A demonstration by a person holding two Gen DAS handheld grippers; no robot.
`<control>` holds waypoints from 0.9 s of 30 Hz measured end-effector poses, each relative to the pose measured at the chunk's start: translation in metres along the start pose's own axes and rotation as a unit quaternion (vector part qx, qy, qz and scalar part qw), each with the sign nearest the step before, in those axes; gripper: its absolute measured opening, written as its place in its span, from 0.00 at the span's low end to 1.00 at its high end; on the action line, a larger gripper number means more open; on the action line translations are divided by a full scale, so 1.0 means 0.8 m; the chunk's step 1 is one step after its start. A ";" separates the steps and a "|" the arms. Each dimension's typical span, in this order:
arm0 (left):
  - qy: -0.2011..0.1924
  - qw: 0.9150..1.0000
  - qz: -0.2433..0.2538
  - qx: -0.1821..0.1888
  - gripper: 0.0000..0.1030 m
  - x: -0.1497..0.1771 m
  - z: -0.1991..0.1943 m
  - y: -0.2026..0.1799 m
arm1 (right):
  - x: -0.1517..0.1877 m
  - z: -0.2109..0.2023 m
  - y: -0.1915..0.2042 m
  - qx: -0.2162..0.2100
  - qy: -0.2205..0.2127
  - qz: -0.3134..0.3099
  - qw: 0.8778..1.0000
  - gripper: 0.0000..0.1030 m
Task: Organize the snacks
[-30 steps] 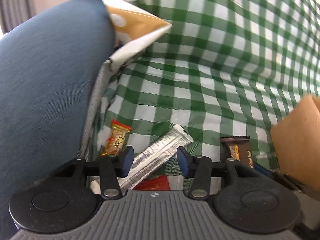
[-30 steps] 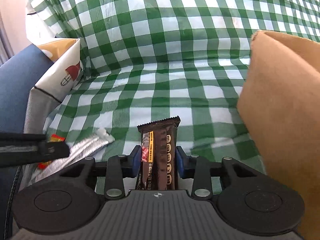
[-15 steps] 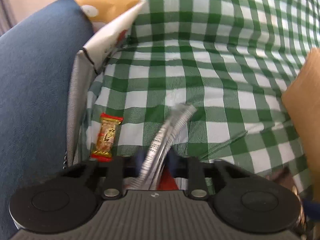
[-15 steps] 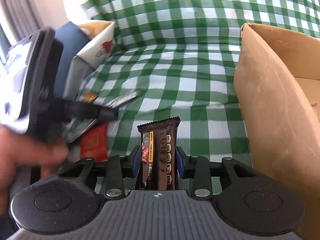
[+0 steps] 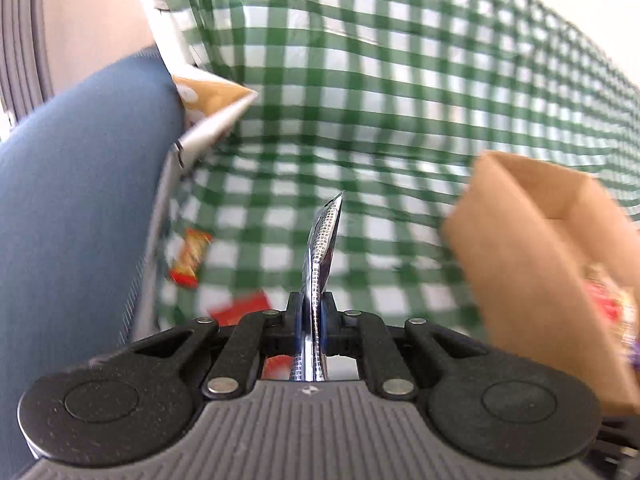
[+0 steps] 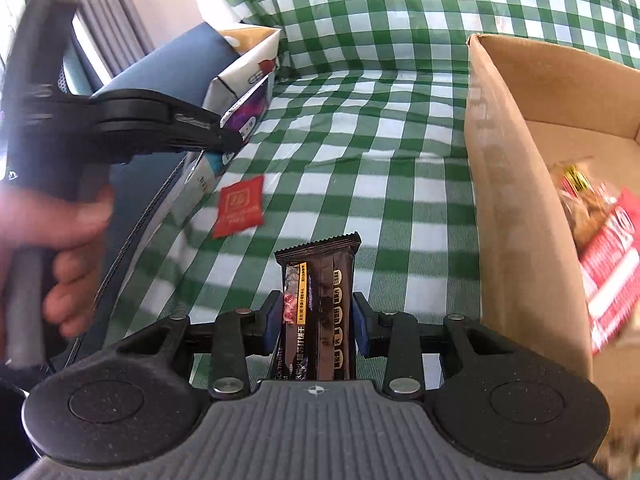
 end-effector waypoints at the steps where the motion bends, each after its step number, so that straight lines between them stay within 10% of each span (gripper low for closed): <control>1: 0.011 1.000 -0.010 0.014 0.08 0.007 -0.008 -0.005 | 0.004 -0.005 0.001 -0.003 -0.002 0.001 1.000 0.37; 11: 0.159 0.967 -0.188 0.063 0.09 0.091 -0.031 0.023 | 0.057 -0.030 -0.007 -0.010 -0.016 -0.025 0.999 0.37; 27: 0.183 0.968 -0.171 0.020 0.09 0.143 -0.032 0.007 | 0.072 -0.022 -0.015 0.005 0.007 -0.028 1.000 0.39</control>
Point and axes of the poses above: each gripper's, at about its wrist camera, not at the fingertips, and z roughly the way its jaws point, y to its left, x to its underside, the point moved 2 cm from there along z, roughly the way its jaws point, and after that the axes turned 8 degrees about -x, right-handed, at the moved point
